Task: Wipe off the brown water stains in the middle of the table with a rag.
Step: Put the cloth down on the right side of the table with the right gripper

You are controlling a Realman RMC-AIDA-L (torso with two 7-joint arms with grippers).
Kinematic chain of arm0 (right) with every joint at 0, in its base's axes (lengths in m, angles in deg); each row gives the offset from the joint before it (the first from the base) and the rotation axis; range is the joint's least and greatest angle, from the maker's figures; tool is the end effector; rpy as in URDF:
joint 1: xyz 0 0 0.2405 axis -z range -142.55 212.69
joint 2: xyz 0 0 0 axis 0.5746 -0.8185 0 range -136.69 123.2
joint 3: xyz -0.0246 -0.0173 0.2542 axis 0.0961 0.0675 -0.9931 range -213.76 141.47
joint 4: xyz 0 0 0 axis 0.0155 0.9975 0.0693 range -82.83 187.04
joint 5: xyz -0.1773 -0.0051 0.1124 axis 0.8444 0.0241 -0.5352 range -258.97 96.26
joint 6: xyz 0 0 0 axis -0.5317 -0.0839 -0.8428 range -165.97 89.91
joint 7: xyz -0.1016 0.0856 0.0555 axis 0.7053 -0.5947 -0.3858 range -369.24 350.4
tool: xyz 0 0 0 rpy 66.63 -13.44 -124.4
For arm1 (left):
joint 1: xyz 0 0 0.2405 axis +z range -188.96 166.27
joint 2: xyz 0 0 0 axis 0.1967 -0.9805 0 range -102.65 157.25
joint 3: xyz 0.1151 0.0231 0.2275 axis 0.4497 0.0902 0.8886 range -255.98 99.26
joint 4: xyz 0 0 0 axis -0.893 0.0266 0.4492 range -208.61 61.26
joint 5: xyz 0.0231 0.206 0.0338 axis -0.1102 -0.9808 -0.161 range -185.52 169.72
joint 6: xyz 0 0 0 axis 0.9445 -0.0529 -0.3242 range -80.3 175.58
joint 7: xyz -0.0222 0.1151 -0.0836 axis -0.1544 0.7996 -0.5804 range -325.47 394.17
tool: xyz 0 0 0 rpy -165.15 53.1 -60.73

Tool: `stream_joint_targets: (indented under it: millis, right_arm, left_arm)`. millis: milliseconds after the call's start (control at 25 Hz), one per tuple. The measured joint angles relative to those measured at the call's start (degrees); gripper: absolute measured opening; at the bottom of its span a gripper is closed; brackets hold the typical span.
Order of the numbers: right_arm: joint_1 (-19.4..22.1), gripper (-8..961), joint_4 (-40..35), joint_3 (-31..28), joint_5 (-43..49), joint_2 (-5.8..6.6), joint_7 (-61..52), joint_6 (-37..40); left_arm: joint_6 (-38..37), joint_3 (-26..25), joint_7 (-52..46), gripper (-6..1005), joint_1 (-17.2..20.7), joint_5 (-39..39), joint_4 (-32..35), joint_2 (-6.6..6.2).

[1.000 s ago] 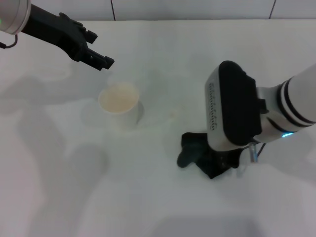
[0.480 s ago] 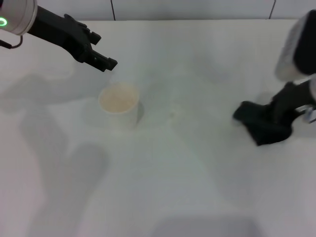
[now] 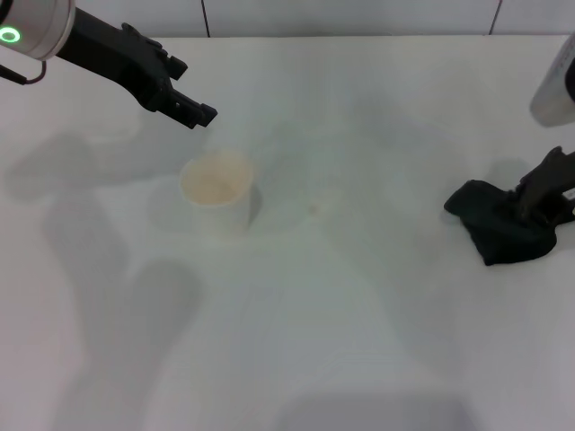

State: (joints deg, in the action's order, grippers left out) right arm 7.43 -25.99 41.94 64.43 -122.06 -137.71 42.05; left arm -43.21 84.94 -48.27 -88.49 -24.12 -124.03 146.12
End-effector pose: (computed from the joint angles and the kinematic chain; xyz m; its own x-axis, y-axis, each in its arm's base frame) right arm 0.2213 0.3615 0.0291 0.8543 -0.4703 0.2214 -0.3217 -0.8130 -0.4853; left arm -0.1603 0.4366 0.0520 0.9401 0.3367 -0.0532 0.3033 -0.8974 -0.3205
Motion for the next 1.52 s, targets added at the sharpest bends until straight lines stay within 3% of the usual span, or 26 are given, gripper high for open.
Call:
stream_joint_targets:
  millis: [400, 600, 1080, 1160, 1360, 1520]
  right_arm:
    - [0.3, 229, 2.2, -11.3, -4.6, 0.1, -0.5, -0.4]
    - [0.2, 445, 2.8, -12.1, -4.6, 0.21, -0.4, 0.4]
    - [0.0, 770, 3.0, -12.3, -4.6, 0.27, -0.3, 1.4]
    - [0.0, 878, 2.7, -12.8, -5.0, 0.28, -0.3, 1.6]
    - [0.9, 874, 1.1, -17.6, -14.7, 0.41, 2.6, 4.0]
    - [2.5, 874, 2.9, -19.9, -24.2, 0.4, 7.5, 4.8]
  left_arm:
    - [0.0, 0.0, -0.1, 876, -0.1, -0.5, 0.0, 0.03]
    - [0.0, 0.0, -0.2, 876, -0.1, -0.5, 0.0, 0.06]
    - [-0.2, 0.0, -0.7, 875, -0.2, -0.6, 0.0, 0.09]
    - [-1.8, 0.0, -0.7, 875, -0.3, -0.1, -0.3, 0.09]
    - [-16.0, -0.1, -0.4, 875, -0.4, 10.0, -5.8, 0.16]
    - [-21.7, -0.1, -0.9, 875, 3.5, 17.7, -7.4, 0.56]
